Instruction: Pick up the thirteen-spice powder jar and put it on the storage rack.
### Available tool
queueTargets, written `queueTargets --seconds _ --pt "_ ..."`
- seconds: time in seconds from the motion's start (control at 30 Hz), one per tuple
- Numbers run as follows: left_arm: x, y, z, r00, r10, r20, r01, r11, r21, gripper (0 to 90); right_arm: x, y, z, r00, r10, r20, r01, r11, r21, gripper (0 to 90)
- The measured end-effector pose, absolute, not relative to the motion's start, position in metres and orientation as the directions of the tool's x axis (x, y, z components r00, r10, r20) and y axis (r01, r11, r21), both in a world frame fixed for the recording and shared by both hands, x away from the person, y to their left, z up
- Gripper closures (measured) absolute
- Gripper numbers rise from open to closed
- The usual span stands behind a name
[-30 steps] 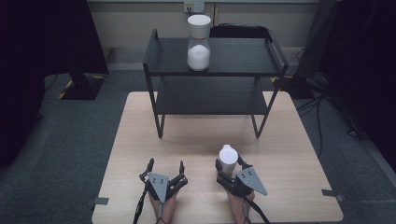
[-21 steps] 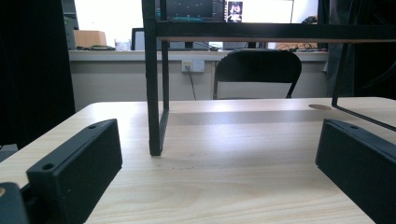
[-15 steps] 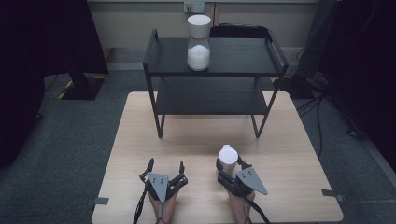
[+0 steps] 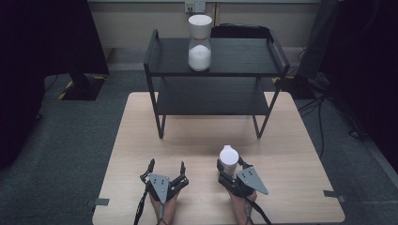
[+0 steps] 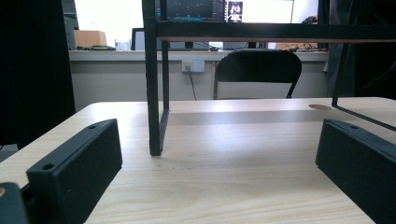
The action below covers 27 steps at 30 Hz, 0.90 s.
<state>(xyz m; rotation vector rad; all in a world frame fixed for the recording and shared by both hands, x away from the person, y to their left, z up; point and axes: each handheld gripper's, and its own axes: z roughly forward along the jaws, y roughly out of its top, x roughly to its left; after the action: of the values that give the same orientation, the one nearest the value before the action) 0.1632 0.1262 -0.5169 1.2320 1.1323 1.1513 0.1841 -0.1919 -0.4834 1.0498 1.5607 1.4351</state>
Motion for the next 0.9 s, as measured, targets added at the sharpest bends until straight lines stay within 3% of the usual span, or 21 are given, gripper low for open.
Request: queueTargets --seconds 0.9 --pt "0.163 0.126 -0.517 0.084 0.996 -0.003 -0.019 0.004 1.0 0.0 0.189 -0.218 -0.449 -0.472 0.882 -0.01 0.058 0.042 0.997 29.6"
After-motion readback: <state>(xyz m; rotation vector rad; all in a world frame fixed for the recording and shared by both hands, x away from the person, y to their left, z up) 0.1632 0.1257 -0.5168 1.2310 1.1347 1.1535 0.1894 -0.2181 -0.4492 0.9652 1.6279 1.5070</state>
